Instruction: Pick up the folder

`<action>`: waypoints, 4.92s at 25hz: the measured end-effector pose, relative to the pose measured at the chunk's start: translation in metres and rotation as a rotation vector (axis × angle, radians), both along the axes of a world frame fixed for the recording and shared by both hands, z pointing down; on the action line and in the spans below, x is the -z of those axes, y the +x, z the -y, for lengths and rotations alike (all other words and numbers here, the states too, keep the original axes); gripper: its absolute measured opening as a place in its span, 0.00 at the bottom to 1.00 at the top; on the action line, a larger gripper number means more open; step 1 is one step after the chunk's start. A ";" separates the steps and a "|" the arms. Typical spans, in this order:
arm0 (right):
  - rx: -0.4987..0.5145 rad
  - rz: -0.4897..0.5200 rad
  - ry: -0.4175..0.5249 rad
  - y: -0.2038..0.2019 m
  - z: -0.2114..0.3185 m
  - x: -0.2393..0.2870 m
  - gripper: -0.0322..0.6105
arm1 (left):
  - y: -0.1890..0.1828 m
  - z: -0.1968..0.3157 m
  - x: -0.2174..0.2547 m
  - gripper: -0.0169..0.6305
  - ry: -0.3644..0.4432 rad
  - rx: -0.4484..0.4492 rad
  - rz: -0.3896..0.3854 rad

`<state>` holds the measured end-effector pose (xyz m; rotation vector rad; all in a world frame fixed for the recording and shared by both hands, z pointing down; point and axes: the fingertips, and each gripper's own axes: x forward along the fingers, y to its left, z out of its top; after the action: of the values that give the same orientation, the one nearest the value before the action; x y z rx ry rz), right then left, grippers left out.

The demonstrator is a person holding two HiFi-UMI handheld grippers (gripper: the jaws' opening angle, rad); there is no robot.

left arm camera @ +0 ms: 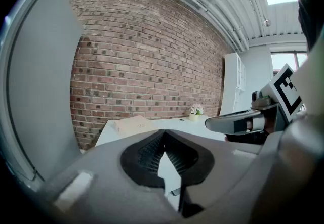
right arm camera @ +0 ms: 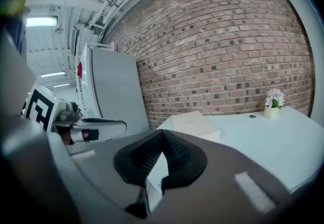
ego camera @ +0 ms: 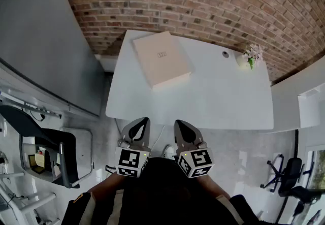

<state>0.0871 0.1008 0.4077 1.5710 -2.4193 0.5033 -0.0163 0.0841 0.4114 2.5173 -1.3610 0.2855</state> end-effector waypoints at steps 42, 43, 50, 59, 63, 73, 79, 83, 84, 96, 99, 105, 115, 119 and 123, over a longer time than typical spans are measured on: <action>-0.122 0.004 -0.042 -0.049 0.003 -0.004 0.05 | -0.050 0.012 -0.004 0.02 0.002 -0.082 -0.067; -0.124 0.007 -0.043 -0.046 0.003 -0.005 0.05 | -0.050 0.012 -0.005 0.02 0.001 -0.076 -0.066; -0.083 0.027 -0.035 -0.026 0.030 -0.007 0.05 | -0.035 0.029 -0.003 0.02 -0.006 -0.019 -0.049; -0.010 0.041 -0.048 0.030 0.074 -0.014 0.05 | 0.015 0.060 -0.014 0.02 -0.071 0.049 -0.060; 0.035 0.049 -0.058 0.055 0.091 -0.018 0.05 | 0.041 0.072 -0.019 0.03 -0.100 0.086 -0.083; 0.032 0.048 -0.121 0.084 0.141 -0.046 0.05 | 0.036 0.109 -0.045 0.12 -0.184 0.160 -0.083; -0.004 -0.009 -0.175 0.082 0.184 -0.070 0.05 | 0.011 0.157 -0.083 0.31 -0.295 0.170 -0.123; 0.020 -0.054 -0.215 0.082 0.218 -0.085 0.20 | 0.002 0.186 -0.109 0.42 -0.373 0.185 -0.154; 0.026 -0.069 -0.227 0.082 0.226 -0.091 0.21 | 0.001 0.191 -0.116 0.44 -0.393 0.187 -0.160; 0.093 -0.125 -0.394 0.104 0.313 -0.169 0.56 | 0.013 0.235 -0.192 0.63 -0.569 0.203 -0.230; 0.101 -0.131 -0.445 0.110 0.328 -0.188 0.64 | 0.015 0.243 -0.205 0.63 -0.593 0.207 -0.244; 0.108 -0.073 -0.514 0.117 0.345 -0.212 0.69 | 0.019 0.252 -0.217 0.64 -0.630 0.216 -0.253; 0.208 -0.036 -0.572 0.112 0.357 -0.228 0.69 | 0.033 0.267 -0.232 0.64 -0.667 0.198 -0.270; 0.223 0.032 -0.604 0.110 0.358 -0.234 0.70 | 0.036 0.268 -0.237 0.64 -0.683 0.200 -0.275; 0.258 0.095 -0.624 0.105 0.356 -0.234 0.65 | 0.043 0.269 -0.239 0.63 -0.692 0.193 -0.320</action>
<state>0.1920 -0.2553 0.6417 0.9770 -2.1662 1.1559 0.0269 -0.1844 0.6507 1.7628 -1.1162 0.2457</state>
